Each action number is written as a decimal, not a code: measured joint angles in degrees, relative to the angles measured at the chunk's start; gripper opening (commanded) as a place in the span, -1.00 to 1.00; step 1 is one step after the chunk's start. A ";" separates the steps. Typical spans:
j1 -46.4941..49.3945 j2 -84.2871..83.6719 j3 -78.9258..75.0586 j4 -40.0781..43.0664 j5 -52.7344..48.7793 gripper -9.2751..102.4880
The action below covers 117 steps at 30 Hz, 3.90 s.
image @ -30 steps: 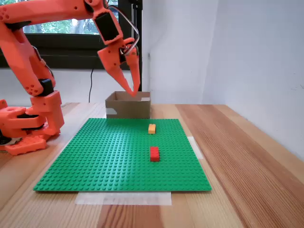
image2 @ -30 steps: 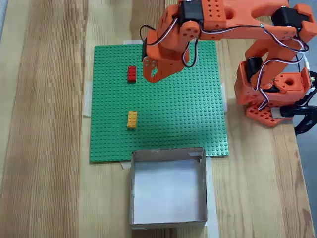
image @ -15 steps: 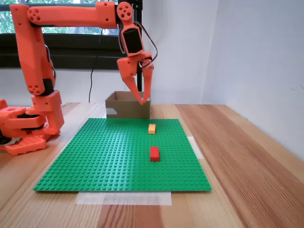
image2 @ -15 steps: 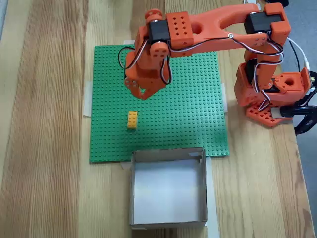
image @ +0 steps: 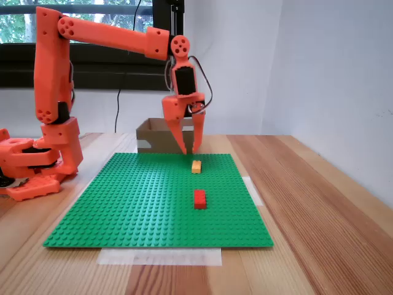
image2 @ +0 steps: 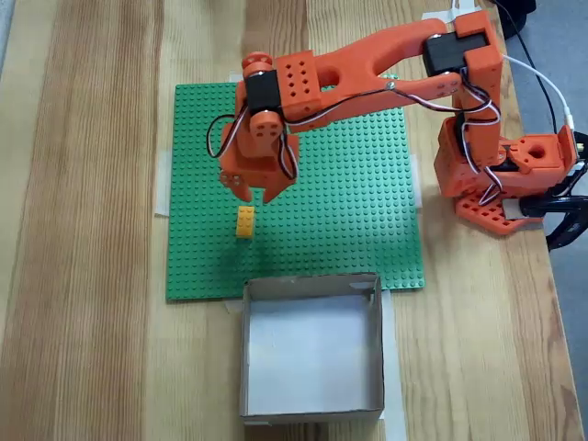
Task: Pick the yellow lego block and put it in the box.
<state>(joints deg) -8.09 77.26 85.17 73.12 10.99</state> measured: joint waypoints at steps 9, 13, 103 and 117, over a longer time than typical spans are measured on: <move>-0.53 -6.86 -4.13 -1.58 1.49 -0.60; -0.53 -8.70 -4.92 -2.46 1.49 -0.58; -0.09 -12.22 -6.86 -2.81 0.26 -0.85; -0.09 -5.01 -3.43 -2.81 -1.32 -0.85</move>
<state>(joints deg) -8.17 72.25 81.74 70.31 9.67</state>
